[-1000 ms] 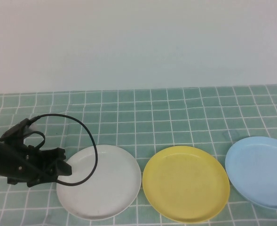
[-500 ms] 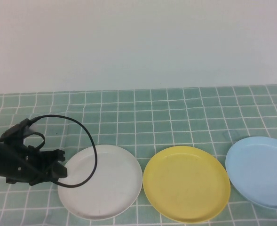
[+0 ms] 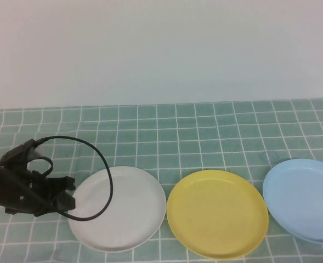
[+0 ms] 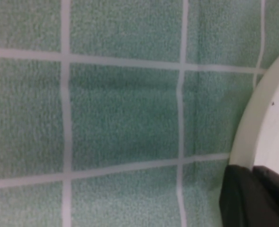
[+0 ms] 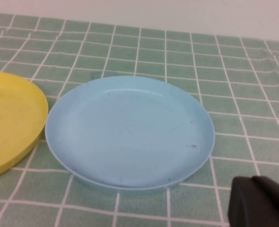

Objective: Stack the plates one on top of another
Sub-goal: Pick up the white plate

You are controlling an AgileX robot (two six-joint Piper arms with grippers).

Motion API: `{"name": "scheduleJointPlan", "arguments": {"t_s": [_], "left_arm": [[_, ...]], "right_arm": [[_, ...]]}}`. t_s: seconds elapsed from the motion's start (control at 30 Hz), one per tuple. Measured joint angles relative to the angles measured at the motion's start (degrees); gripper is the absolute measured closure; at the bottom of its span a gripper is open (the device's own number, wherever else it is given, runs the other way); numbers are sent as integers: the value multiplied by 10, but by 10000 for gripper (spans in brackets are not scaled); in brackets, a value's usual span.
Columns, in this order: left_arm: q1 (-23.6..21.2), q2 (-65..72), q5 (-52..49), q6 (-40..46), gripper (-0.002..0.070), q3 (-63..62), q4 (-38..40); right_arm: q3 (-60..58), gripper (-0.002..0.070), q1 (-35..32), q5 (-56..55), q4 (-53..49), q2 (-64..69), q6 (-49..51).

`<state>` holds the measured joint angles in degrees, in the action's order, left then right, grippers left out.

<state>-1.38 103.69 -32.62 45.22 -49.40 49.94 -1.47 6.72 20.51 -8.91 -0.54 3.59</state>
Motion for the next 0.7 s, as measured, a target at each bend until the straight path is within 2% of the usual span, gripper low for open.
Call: {"name": "scheduleJointPlan", "arguments": {"t_s": [0.7], "left_arm": [[0,-21,-10,4,671,-15,30]], "right_arm": [[0,678,0,0,0,0,0]]}}
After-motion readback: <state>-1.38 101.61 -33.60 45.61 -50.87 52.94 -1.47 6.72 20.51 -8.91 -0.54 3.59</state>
